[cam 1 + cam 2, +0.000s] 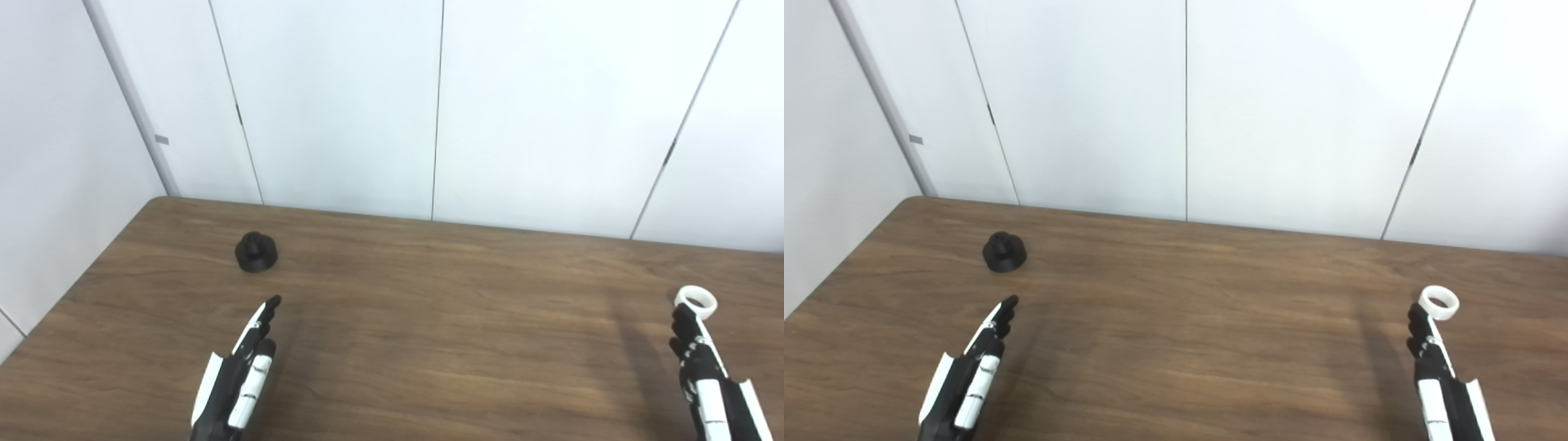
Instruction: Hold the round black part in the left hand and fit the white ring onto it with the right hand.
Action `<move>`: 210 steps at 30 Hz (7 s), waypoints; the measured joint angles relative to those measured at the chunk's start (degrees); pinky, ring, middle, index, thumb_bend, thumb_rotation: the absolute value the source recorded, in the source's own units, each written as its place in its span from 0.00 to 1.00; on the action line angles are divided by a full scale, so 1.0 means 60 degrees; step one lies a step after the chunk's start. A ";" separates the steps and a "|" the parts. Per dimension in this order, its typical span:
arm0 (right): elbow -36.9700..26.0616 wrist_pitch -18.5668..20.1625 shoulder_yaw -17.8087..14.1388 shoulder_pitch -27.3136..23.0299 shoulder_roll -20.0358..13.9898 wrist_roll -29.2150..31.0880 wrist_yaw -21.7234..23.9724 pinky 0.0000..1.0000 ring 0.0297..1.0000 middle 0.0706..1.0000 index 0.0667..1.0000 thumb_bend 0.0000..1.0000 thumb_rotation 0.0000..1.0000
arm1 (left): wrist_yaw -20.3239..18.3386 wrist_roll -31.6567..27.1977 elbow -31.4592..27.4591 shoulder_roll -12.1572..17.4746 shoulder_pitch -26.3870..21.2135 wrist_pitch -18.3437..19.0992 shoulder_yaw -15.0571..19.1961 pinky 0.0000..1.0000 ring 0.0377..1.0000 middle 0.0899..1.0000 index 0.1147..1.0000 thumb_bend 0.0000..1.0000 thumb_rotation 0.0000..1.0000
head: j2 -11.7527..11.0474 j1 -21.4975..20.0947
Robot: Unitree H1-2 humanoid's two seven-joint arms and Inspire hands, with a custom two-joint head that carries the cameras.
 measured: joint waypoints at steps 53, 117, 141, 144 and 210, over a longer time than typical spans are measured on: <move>0.0298 -0.0293 0.0000 -0.0193 -0.0229 0.0214 0.0017 0.97 0.94 0.95 0.96 0.58 1.00 | 0.1475 0.5263 0.2410 0.2560 -0.4285 0.5236 0.0074 1.00 0.99 0.93 0.85 0.94 0.36 | 0.0117 -0.0264; 0.0307 -0.0499 0.0007 -0.0174 -0.0203 -0.0042 -0.0025 0.96 0.92 0.93 0.94 0.58 1.00 | 0.1866 0.4184 0.5917 0.3029 -0.6610 0.5941 -0.1058 1.00 0.94 0.81 0.43 0.54 0.06 | 0.0205 -0.0455; 0.0315 -0.0558 0.0015 -0.0229 -0.0146 -0.0191 -0.0057 0.95 0.91 0.92 0.94 0.60 1.00 | 0.1745 0.4222 0.4085 0.3118 -0.5966 0.5703 -0.1333 0.93 0.91 0.75 0.42 0.52 0.05 | 0.0395 -0.0703; 0.0316 -0.0598 0.0021 -0.0238 -0.0132 -0.0195 -0.0060 0.95 0.91 0.92 0.94 0.61 1.00 | 0.1366 0.4455 0.2811 0.3141 -0.5497 0.5977 -0.1541 0.96 0.89 0.74 0.42 0.52 0.05 | 0.0425 -0.0747; -0.2460 0.3748 0.0542 0.0382 0.1014 -0.3238 -0.0877 0.86 0.88 0.87 0.82 0.66 0.41 | 0.1234 0.8550 -0.0932 0.0970 -0.0638 0.2494 -0.5492 1.00 0.91 0.78 0.42 0.52 0.06 | 0.2637 -0.3823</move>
